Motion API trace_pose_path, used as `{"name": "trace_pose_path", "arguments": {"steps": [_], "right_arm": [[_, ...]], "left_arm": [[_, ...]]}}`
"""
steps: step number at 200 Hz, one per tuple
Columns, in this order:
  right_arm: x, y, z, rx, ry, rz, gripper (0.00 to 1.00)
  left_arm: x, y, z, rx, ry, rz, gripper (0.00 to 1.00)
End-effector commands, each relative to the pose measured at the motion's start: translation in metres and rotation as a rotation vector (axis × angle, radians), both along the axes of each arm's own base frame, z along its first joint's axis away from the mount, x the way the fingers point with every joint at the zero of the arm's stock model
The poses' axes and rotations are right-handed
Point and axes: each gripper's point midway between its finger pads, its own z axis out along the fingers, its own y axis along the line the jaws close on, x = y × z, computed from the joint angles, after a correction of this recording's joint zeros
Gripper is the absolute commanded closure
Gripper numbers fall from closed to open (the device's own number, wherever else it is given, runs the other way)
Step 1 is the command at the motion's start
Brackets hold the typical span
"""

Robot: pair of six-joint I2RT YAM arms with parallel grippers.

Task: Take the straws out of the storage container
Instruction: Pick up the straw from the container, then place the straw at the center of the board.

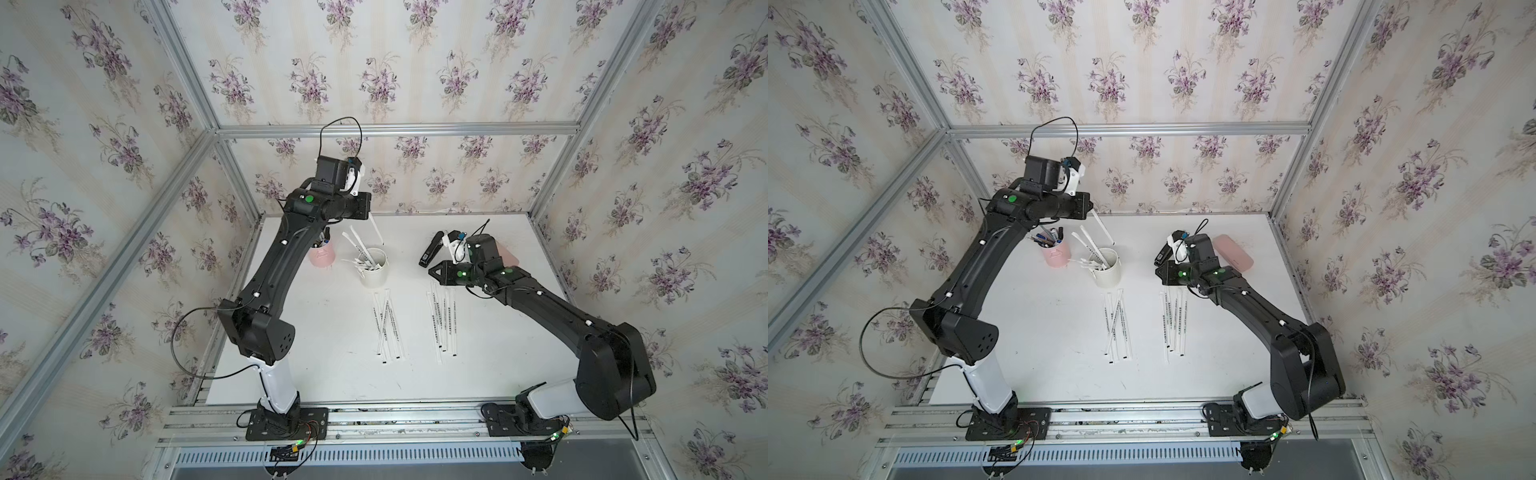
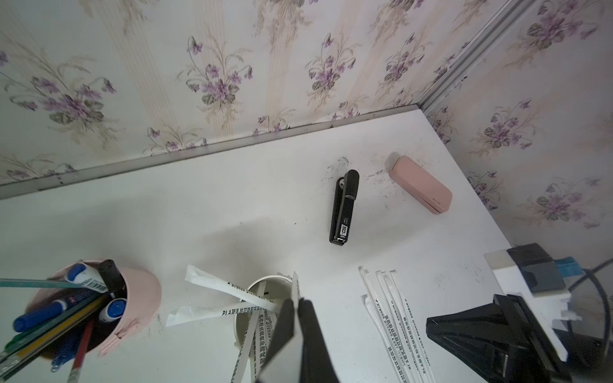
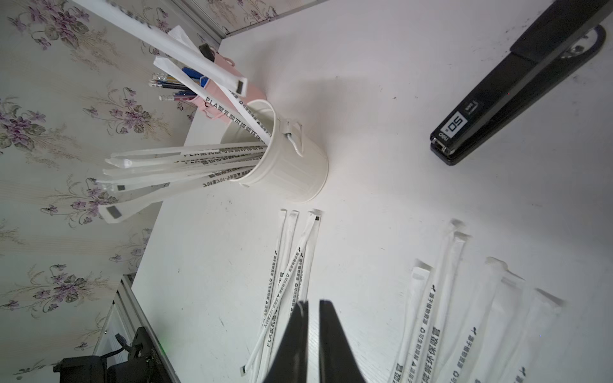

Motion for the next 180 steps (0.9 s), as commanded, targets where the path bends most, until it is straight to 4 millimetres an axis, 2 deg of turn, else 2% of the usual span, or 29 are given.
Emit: {"name": "trace_pose_path", "arguments": {"steps": [1, 24, 37, 48, 61, 73, 90, 113, 129, 151, 180], "right_arm": [[0.000, -0.004, 0.006, -0.006, -0.019, -0.019, 0.87], [-0.004, -0.008, 0.009, -0.015, -0.027, -0.031, 0.87], [-0.007, -0.010, 0.009, -0.021, -0.028, -0.029, 0.87], [-0.010, -0.012, 0.010, -0.022, -0.033, -0.029, 0.87], [-0.012, -0.014, 0.008, -0.024, -0.037, -0.036, 0.87], [-0.013, -0.015, 0.007, -0.021, -0.036, -0.040, 0.87], [-0.016, -0.012, 0.007, -0.007, -0.026, -0.026, 0.88], [-0.019, -0.014, 0.009, 0.008, -0.035, -0.033, 0.88], [-0.021, -0.015, 0.009, 0.008, -0.034, -0.034, 0.88], [-0.024, -0.017, 0.008, 0.004, -0.034, -0.038, 0.88], [-0.026, -0.019, 0.004, -0.005, -0.026, -0.042, 0.88]], "left_arm": [[-0.033, 0.002, 0.036, 0.035, -0.079, -0.052, 1.00], [-0.088, -0.010, 0.072, -0.060, -0.103, -0.198, 1.00], [-0.122, -0.012, 0.078, -0.101, -0.057, -0.259, 1.00], [-0.145, -0.009, 0.069, -0.093, 0.021, -0.286, 1.00], [-0.164, -0.004, 0.048, -0.075, 0.084, -0.285, 1.00], [-0.176, -0.010, 0.020, -0.097, 0.173, -0.330, 1.00], [-0.195, -0.016, -0.011, -0.099, 0.321, -0.373, 1.00], [-0.211, -0.043, -0.050, -0.067, 0.431, -0.469, 1.00], [-0.212, -0.057, -0.070, -0.062, 0.481, -0.504, 1.00], [-0.201, -0.058, -0.101, 0.007, 0.553, -0.493, 1.00], [-0.195, -0.062, -0.127, 0.108, 0.691, -0.530, 0.98]]}}
